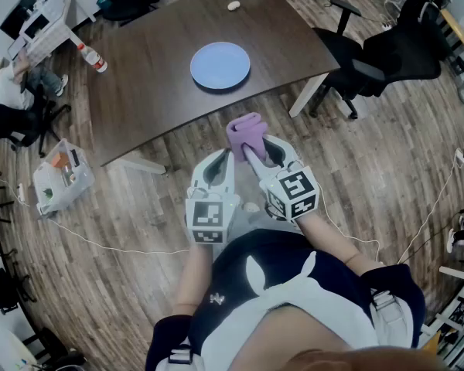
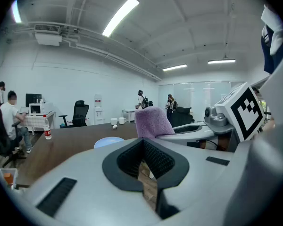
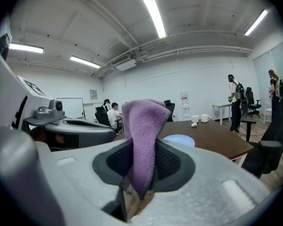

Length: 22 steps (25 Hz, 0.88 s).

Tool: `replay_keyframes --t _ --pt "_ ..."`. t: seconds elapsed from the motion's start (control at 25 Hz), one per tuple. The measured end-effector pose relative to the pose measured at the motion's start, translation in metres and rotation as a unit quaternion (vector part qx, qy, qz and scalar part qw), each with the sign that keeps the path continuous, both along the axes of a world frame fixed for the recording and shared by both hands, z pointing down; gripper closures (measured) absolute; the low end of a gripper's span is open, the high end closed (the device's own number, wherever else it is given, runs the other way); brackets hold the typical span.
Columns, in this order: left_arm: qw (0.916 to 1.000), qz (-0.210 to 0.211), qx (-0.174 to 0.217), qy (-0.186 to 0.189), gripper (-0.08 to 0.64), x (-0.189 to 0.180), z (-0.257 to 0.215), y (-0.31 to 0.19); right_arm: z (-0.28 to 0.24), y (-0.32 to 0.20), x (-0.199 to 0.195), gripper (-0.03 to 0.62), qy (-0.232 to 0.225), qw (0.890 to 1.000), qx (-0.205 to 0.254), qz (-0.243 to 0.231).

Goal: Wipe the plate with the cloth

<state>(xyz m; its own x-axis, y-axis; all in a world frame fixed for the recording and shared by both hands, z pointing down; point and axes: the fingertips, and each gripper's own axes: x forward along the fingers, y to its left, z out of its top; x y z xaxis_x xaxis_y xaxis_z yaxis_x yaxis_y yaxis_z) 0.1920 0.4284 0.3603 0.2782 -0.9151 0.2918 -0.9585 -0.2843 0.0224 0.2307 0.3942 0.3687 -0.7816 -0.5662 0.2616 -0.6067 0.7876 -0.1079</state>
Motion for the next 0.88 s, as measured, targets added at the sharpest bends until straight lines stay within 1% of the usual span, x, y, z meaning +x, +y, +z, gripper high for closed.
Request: replay_keyframes --t 0.28,0.6,0.88 --pt "0.9999 -0.006 -0.001 0.013 0.555 -0.018 0.007 -0.029 0.011 -0.026 -0.013 0.475 0.023 1.000 -0.002 0.002" --pt "0.9998 0.008 -0.015 0.012 0.555 -0.046 0.018 -0.081 0.018 -0.073 -0.041 0.474 0.027 0.999 -0.019 -0.005" --pt "0.9993 0.026 -0.022 0.014 0.555 -0.076 0.024 -0.134 0.022 -0.126 -0.071 0.474 0.028 0.999 -0.027 0.007"
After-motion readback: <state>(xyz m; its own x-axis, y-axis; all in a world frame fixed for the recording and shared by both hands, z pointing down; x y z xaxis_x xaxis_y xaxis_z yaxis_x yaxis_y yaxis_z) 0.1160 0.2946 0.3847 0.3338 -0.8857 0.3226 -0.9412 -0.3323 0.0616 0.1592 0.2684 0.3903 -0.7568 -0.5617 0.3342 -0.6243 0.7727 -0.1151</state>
